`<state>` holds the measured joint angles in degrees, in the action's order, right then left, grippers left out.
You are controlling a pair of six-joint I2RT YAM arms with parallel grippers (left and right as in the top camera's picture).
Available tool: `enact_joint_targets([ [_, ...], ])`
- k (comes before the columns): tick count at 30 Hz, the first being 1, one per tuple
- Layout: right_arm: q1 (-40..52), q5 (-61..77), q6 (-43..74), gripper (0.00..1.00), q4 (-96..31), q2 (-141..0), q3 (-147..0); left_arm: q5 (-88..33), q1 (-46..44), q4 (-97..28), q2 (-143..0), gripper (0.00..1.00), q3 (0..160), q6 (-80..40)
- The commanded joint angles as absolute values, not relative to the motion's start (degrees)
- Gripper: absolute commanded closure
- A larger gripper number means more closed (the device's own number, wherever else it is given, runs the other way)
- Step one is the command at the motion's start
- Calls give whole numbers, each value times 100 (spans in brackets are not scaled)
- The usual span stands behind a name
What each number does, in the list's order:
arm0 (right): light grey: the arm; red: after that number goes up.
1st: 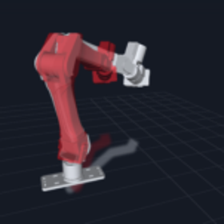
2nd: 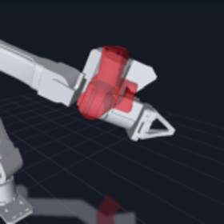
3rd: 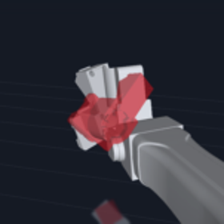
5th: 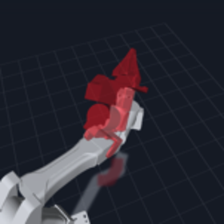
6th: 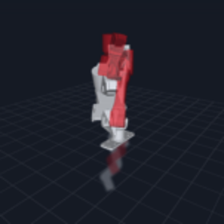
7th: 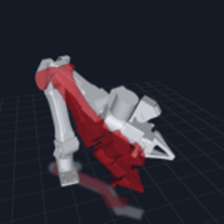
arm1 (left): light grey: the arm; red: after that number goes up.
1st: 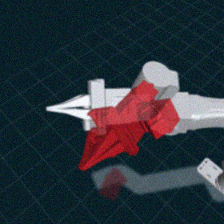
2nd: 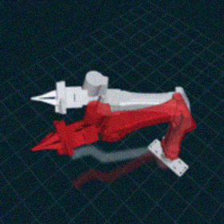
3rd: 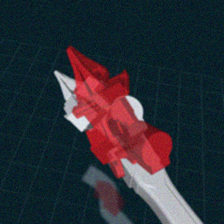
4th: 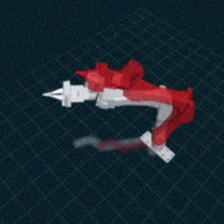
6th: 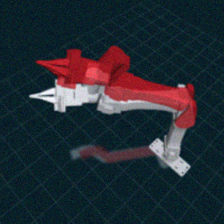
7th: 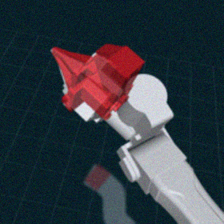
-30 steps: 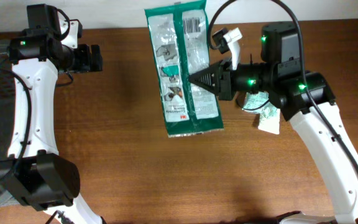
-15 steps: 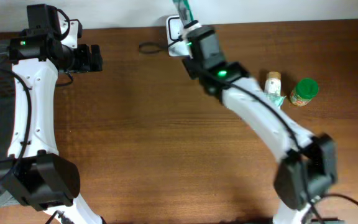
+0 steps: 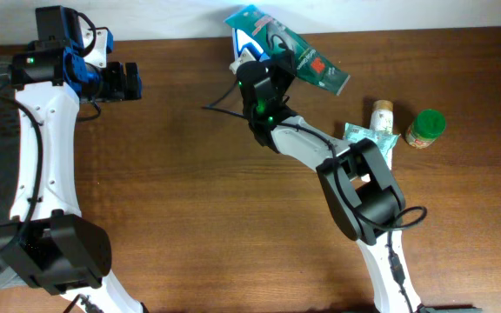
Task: Scan the item barcode
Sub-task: 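Hold the green packet in front of the scanner, then place the green packet upright on the right beside the other items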
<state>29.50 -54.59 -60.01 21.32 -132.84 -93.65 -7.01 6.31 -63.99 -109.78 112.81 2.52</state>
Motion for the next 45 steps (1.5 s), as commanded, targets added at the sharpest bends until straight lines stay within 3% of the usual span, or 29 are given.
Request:
enact_joint_targets([
  [1,2764,-5448,-6624,96,2191,-13522,-9452,-703,666,-6394,-10925,1,11310,257],
  [11,2585,-5426,-6619,96,2222,-13555,-9452,-703,666,-6394,-10925,1,11310,257],
  [15,2655,-5465,-6624,96,2958,-13555,-9452,-703,666,-6394,-10925,1,11310,257],
  [29,2788,-5577,-6622,96,2941,-13526,-9452,-703,666,-6394,-10925,1,11310,257],
  [35,2915,-5769,-6329,96,2897,-12794,-9452,-703,666,-6394,-10925,1,11310,257],
  [45,3026,-3999,-2781,96,-1131,-10956,-9452,-703,666,-6394,-10925,1,11310,257],
])
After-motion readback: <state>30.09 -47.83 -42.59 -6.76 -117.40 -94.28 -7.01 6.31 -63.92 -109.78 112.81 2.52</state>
